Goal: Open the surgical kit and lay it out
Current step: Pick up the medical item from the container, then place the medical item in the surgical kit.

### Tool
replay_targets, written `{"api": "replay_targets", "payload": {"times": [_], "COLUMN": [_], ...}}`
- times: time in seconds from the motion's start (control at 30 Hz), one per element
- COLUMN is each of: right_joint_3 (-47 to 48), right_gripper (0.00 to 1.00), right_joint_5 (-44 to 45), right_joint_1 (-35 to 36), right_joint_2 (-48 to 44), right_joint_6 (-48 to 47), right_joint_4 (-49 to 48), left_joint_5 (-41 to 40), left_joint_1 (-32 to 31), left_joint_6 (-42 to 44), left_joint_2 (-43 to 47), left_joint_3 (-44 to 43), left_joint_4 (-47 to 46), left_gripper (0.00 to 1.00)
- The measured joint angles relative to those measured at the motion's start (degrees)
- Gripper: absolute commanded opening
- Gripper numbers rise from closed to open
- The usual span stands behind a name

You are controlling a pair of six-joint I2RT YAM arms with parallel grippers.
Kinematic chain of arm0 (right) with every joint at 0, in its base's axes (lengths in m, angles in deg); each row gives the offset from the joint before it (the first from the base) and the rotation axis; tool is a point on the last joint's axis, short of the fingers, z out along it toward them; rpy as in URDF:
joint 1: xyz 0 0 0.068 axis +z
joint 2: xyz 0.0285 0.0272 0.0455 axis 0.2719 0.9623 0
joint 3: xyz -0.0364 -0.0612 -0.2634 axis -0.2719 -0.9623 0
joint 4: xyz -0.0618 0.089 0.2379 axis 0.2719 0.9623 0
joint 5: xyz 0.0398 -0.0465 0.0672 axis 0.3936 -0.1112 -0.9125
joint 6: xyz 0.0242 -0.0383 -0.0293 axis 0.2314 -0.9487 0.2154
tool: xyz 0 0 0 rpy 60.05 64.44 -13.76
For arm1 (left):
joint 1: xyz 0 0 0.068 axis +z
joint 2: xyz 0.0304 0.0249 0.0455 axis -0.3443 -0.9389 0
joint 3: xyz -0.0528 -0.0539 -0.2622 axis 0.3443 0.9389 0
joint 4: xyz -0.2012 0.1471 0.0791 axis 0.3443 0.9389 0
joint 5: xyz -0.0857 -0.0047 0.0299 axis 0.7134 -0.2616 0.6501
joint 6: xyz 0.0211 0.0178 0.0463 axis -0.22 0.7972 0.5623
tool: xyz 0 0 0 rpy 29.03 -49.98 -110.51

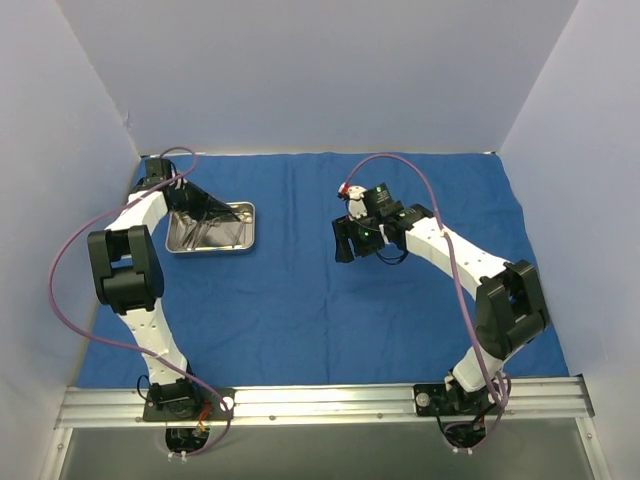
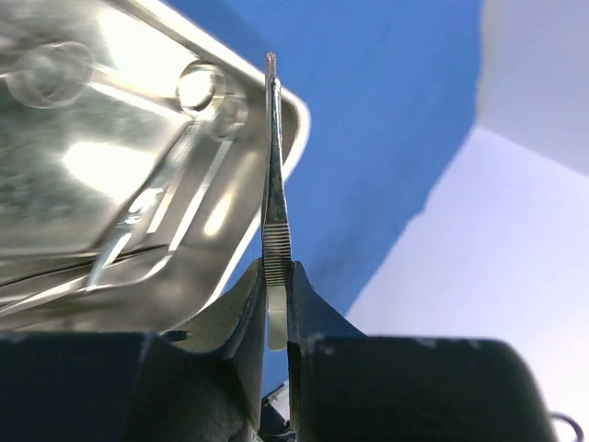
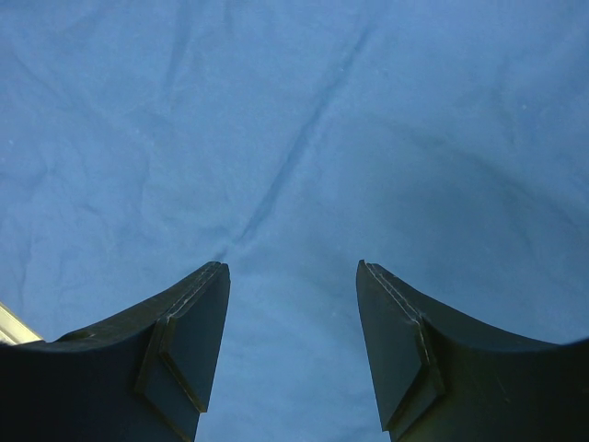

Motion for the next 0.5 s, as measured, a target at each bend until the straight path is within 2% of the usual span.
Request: {"api": "replay_targets", "payload": {"times": [0.33, 0.5], "right_joint_3": [3.85, 10.56], "right_gripper": [0.57, 0.57], "right_joint_5": [-0.59, -4.15], "right_joint_1": [0.35, -0.09], "right_joint_2": [2.69, 6.54], "right_joint_6": [-0.87, 0.9], "right_joint_4": [0.66, 2.58], "left_joint_5": [8.98, 14.93], "left_joint_1": [0.2, -1.14], "left_joint_6": [-2.78, -4.76], "left_joint_2": [0.15, 0.74], "left_joint_3": [4.2, 9.9], "left_joint_4": [-8.28, -19.96], "left_gripper": [0.02, 0.02]}}
